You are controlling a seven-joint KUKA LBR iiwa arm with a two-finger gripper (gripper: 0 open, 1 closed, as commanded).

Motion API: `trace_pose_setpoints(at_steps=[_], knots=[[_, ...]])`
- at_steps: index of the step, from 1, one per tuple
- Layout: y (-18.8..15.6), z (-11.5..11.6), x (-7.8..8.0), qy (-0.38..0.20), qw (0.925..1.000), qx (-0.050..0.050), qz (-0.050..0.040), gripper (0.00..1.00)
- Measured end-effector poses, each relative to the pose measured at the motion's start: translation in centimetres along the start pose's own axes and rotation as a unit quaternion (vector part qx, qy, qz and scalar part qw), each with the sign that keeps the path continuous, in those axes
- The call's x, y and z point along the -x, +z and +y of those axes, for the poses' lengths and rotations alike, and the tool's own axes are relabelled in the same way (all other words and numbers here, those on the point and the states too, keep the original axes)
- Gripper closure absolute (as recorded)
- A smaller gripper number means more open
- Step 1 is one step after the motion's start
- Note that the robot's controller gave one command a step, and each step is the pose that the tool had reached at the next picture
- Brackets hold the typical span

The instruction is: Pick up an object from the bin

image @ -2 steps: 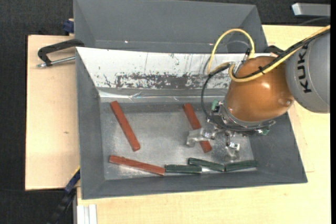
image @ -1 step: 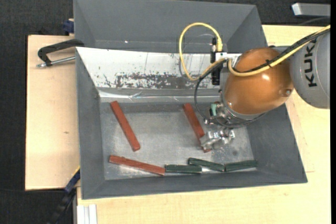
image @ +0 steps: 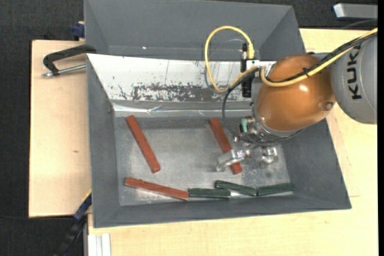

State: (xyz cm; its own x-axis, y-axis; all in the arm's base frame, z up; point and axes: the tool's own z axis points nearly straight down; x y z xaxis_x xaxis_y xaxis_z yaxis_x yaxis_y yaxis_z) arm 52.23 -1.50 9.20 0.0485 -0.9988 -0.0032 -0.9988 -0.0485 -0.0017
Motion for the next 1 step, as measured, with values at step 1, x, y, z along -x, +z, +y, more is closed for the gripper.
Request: trace_pose_setpoints(at_steps=[1], knots=[[0.0,0.0,-0.01,0.0,1.0,0.0,0.0,0.0]])
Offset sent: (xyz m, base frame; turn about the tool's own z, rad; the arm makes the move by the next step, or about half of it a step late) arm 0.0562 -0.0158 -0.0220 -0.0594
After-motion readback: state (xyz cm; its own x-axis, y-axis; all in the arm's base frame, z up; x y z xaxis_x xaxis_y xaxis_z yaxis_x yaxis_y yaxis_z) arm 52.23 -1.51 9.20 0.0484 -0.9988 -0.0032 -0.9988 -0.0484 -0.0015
